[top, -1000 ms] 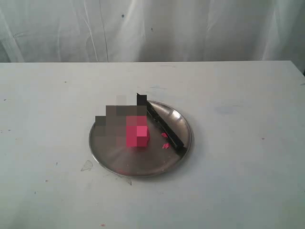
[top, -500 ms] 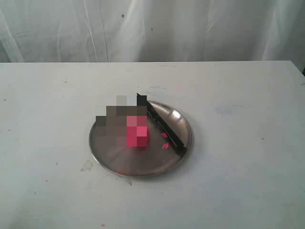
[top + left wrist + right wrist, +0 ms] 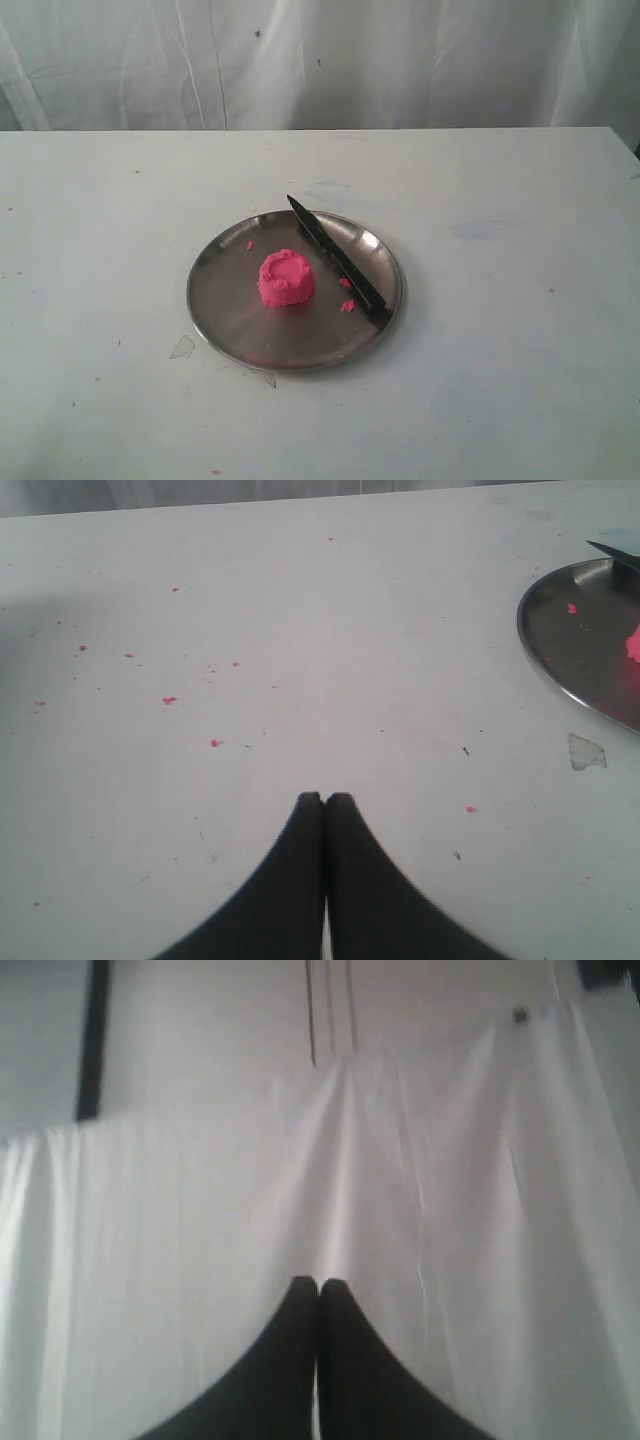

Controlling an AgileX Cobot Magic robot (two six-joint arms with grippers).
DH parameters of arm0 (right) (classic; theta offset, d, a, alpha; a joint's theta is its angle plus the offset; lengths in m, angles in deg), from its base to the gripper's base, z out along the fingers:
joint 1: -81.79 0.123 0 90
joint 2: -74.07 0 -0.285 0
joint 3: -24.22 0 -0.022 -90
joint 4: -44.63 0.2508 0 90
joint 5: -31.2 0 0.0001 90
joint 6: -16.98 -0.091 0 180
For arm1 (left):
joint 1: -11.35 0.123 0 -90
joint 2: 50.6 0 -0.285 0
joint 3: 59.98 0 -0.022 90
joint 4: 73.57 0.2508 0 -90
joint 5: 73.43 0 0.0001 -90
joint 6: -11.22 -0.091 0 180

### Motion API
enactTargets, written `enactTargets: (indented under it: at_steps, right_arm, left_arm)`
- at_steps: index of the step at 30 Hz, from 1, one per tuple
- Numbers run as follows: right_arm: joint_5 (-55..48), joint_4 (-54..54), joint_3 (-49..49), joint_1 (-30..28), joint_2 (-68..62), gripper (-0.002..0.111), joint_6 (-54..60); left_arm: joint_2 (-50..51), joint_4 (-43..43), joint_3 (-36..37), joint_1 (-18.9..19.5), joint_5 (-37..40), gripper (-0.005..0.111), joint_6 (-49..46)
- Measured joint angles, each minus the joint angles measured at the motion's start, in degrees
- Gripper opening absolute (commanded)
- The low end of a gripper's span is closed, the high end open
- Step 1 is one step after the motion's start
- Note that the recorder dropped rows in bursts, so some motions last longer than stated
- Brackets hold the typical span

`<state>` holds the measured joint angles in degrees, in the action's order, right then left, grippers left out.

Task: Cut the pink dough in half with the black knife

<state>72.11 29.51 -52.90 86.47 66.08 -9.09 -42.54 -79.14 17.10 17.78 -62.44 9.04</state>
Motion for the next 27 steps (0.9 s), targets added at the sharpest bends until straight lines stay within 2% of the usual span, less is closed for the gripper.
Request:
enactTargets:
  at_steps: [2, 4, 6, 7, 10, 12, 17, 19, 21, 24, 27]
  right_arm:
    - [6.4, 0.0, 1.9, 0.0, 0.1, 0.0, 0.0]
    - [2.9, -3.3, 8.5, 0.0, 0.1, 0.0, 1.8]
    - [-13.4, -13.5, 16.9, 0.0, 0.0, 0.0, 3.6]
    - [-25.1, -16.2, 21.4, 0.0, -1.9, 0.0, 3.7]
    - [-55.1, -16.8, 29.8, 0.3, -13.1, 0.0, 3.6]
    - [-69.3, -8.1, 33.9, 1.7, -24.4, 0.0, 10.0]
    - [-88.5, 20.2, 41.8, 3.8, -45.5, 0.0, 34.9]
    - [-93.5, 28.3, 44.7, 4.6, -53.9, 0.0, 42.0]
    - [-94.5, 33.4, 47.0, 5.1, -62.8, 0.0, 45.5]
    - [-93.6, 37.3, 51.0, 5.8, -72.9, 0.0, 47.8]
    - [-86.6, 41.2, 54.8, 6.3, -80.0, 0.0, 51.3]
  left_arm:
    - [0.0, 0.0, 0.0, 0.0, 0.0, 0.0, 0.0]
    - [0.0, 0.0, 0.0, 0.0, 0.0, 0.0, 0.0]
    - [0.0, 0.0, 0.0, 0.0, 0.0, 0.0, 0.0]
    - [0.0, 0.0, 0.0, 0.0, 0.0, 0.0, 0.0]
    - [0.0, 0.0, 0.0, 0.0, 0.0, 0.0, 0.0]
    - [0.0, 0.0, 0.0, 0.0, 0.0, 0.0, 0.0]
    - [0.0, 0.0, 0.0, 0.0, 0.0, 0.0, 0.0]
    - [0.0, 0.0, 0.0, 0.0, 0.0, 0.0, 0.0]
    - [0.0, 0.0, 0.0, 0.0, 0.0, 0.0, 0.0]
    - [0.0, 0.0, 0.0, 0.0, 0.0, 0.0, 0.0]
    - [0.0, 0.0, 0.0, 0.0, 0.0, 0.0, 0.0]
